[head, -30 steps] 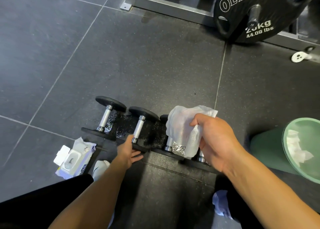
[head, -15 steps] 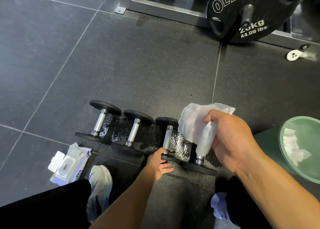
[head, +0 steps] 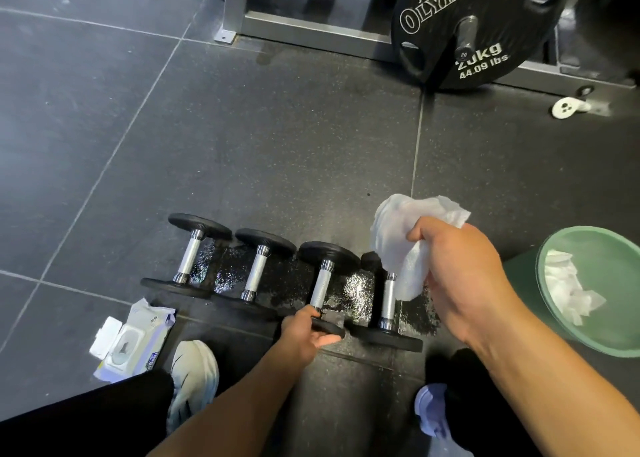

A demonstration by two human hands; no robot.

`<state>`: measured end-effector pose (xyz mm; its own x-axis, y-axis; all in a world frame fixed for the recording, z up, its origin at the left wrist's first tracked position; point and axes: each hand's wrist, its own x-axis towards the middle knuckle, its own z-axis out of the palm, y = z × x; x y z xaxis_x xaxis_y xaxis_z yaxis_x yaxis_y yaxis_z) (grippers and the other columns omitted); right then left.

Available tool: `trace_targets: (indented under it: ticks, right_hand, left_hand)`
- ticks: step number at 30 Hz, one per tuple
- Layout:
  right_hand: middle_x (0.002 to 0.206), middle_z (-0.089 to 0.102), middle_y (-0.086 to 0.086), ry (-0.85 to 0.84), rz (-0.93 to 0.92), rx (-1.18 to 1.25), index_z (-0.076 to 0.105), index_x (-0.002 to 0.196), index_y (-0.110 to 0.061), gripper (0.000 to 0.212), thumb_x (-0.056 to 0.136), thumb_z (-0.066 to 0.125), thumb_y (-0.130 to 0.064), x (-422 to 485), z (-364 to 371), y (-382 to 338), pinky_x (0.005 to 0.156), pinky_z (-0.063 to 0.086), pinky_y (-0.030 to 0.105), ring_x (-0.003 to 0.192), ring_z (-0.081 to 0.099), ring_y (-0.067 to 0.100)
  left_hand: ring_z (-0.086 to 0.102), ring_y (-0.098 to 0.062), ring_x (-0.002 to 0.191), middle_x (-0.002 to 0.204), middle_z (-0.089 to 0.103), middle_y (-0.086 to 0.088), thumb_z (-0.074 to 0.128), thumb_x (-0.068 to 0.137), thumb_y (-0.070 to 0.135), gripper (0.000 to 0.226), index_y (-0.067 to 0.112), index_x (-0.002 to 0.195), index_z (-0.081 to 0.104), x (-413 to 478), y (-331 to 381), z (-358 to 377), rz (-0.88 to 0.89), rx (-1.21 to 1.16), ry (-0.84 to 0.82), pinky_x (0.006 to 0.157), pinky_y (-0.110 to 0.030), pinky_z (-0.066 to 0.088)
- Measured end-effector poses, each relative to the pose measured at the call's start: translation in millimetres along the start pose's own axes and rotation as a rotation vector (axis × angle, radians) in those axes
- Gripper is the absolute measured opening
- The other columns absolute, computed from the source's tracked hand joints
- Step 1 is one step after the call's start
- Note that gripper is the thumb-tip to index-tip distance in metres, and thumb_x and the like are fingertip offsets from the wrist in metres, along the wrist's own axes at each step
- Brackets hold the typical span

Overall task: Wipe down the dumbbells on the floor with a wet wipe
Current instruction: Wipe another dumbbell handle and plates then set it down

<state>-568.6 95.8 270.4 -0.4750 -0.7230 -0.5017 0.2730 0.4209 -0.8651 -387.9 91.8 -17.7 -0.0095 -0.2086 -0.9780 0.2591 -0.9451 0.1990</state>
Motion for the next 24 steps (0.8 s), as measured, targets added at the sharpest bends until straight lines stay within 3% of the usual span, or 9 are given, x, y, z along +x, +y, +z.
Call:
trace_targets:
  ticks: [3, 6, 8, 12, 13, 15, 18, 21, 24]
  right_hand:
    - [0.074, 0.059, -0.006, 0.051, -0.082, -0.157, 0.063, 0.089, -0.014, 0.015, 0.082, 0.051, -0.009, 0, 1, 3, 0.07, 0.043, 0.033, 0.076, 0.052, 0.015]
    - [0.088, 0.059, 0.013, 0.012, -0.247, -0.439, 0.057, 0.109, -0.012, 0.021, 0.093, 0.045, -0.005, -6, 0, 0, 0.065, 0.045, 0.027, 0.071, 0.05, 0.02]
    - [0.096, 0.054, 0.019, 0.003, -0.376, -0.628, 0.049, 0.118, -0.012, 0.027, 0.095, 0.041, -0.002, -11, 3, 0, 0.061, 0.043, 0.031, 0.073, 0.046, 0.026]
    - [0.106, 0.046, -0.009, -0.147, -0.725, -0.889, 0.04, 0.111, -0.025, 0.036, 0.09, 0.048, 0.003, -18, 16, 19, 0.077, 0.046, 0.026, 0.088, 0.048, 0.007]
    - [0.124, 0.049, -0.007, -0.226, -0.8, -1.012, 0.042, 0.124, -0.024, 0.051, 0.084, 0.053, 0.005, -20, 19, 31, 0.09, 0.048, 0.029, 0.11, 0.053, 0.011]
    - [0.167, 0.022, 0.017, -0.395, -0.868, -1.436, 0.018, 0.161, -0.007, 0.088, 0.084, 0.061, -0.006, -22, 22, 63, 0.122, 0.028, 0.051, 0.156, 0.018, 0.037]
    - [0.168, -0.025, 0.021, -0.585, -0.681, -1.842, -0.028, 0.157, -0.008, 0.107, 0.098, 0.057, -0.038, -37, 22, 88, 0.124, -0.009, 0.06, 0.148, -0.035, 0.041]
    - [0.17, -0.014, 0.023, -0.672, -0.717, -1.905, -0.02, 0.159, -0.006, 0.109, 0.096, 0.055, -0.054, -45, 19, 86, 0.121, -0.013, 0.064, 0.148, -0.035, 0.044]
    - [0.17, -0.01, 0.024, -0.659, -0.796, -1.892, -0.022, 0.155, -0.005, 0.11, 0.094, 0.059, -0.047, -43, 14, 79, 0.119, -0.018, 0.061, 0.15, -0.032, 0.042]
  left_hand:
    - [0.068, -0.054, 0.087, 0.1, 0.061, -0.032, 0.057, 0.096, -0.007, 0.013, -0.008, 0.108, 0.052, -33, 9, -8, 0.034, 0.158, 0.001, 0.053, -0.069, 0.057]
    - [0.067, -0.047, 0.084, 0.102, 0.053, -0.025, 0.058, 0.095, -0.005, 0.035, -0.011, 0.128, 0.047, -70, 23, -9, 0.09, 0.311, -0.027, 0.051, -0.067, 0.059]
    - [0.06, -0.03, 0.057, 0.083, 0.046, -0.015, 0.058, 0.095, 0.0, 0.043, -0.01, 0.133, 0.042, -98, 34, -9, 0.15, 0.466, -0.05, 0.053, -0.062, 0.062]
    - [0.042, -0.024, 0.045, 0.075, 0.044, -0.014, 0.06, 0.092, 0.005, 0.046, -0.003, 0.13, 0.036, -160, 61, -6, 0.271, 0.683, -0.123, 0.052, -0.054, 0.064]
    - [0.046, -0.027, 0.05, 0.078, 0.05, -0.018, 0.061, 0.088, 0.007, 0.049, -0.003, 0.131, 0.041, -177, 67, -5, 0.295, 0.71, -0.168, 0.052, -0.053, 0.064]
    - [0.06, -0.036, 0.063, 0.089, 0.063, -0.026, 0.062, 0.087, 0.012, 0.037, 0.005, 0.123, 0.058, -210, 75, -2, 0.341, 0.751, -0.261, 0.053, -0.051, 0.064]
    - [0.077, -0.038, 0.073, 0.088, 0.075, -0.021, 0.059, 0.094, 0.007, 0.018, 0.004, 0.111, 0.066, -248, 80, -3, 0.337, 0.747, -0.349, 0.06, -0.046, 0.065]
    - [0.078, -0.044, 0.077, 0.091, 0.075, -0.028, 0.058, 0.093, 0.005, 0.022, -0.004, 0.113, 0.063, -259, 81, -6, 0.278, 0.702, -0.358, 0.061, -0.048, 0.065]
    - [0.077, -0.051, 0.083, 0.107, 0.073, -0.036, 0.062, 0.092, 0.007, 0.039, -0.007, 0.128, 0.055, -255, 80, -6, 0.237, 0.674, -0.35, 0.062, -0.051, 0.065]
